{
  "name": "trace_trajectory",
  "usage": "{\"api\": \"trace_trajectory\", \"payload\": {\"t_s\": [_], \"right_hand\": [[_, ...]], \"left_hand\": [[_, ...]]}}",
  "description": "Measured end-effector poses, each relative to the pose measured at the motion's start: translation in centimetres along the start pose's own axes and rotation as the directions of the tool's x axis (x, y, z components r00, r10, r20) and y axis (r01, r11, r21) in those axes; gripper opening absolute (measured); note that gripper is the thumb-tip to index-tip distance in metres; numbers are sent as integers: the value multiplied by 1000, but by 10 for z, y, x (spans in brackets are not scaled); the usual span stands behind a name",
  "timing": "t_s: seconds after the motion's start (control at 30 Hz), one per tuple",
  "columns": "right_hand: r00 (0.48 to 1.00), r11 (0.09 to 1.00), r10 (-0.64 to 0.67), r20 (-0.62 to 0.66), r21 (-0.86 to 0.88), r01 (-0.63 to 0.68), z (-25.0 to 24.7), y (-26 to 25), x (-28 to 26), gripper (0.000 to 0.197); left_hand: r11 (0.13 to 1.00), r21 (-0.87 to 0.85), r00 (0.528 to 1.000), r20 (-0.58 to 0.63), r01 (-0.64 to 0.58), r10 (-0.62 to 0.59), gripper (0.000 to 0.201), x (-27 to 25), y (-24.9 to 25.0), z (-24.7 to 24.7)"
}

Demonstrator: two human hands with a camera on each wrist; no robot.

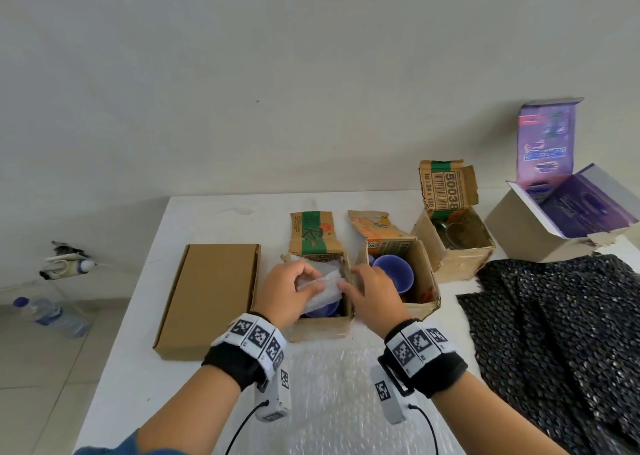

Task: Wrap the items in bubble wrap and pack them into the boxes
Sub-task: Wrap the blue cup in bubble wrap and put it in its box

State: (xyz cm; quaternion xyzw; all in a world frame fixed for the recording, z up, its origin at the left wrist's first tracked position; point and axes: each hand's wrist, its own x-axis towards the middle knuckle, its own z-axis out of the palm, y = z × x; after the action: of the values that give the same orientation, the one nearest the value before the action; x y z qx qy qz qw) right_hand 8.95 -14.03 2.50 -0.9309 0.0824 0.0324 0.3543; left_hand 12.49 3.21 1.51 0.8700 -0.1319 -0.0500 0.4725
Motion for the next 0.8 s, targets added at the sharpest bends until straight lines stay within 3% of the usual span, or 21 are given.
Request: {"api": "trace_trajectory", "payload": {"t_s": [0.2,0.37,0.47,0.57,0.67,0.8], "right_hand": [[993,995,102,67,-18,-101,-1,2,1,29],[991,994,111,81,8,-112,0,4,1,36],[995,996,89,52,-17,-88,-2,3,5,41],[993,992,107,54,-73,-103,-4,3,14,33],[989,988,131,70,-96,-124,-6,2,23,31],[985,985,152,88,-96,-143,-6,-1,25,28]], "left_hand": [[992,92,979,189,-90,71,20,2,-3,24],[998,40,945,325,-50,35,4,3,-5,23],[979,135,913,397,-153,88,22,-3,-6,29],[957,175,906,395,-234,149,34,-8,-13,31],[881,320,872,456,-349,180,36,-12,-14,31],[866,376,894,418,-331,160,42,-13,-15,33]]}}
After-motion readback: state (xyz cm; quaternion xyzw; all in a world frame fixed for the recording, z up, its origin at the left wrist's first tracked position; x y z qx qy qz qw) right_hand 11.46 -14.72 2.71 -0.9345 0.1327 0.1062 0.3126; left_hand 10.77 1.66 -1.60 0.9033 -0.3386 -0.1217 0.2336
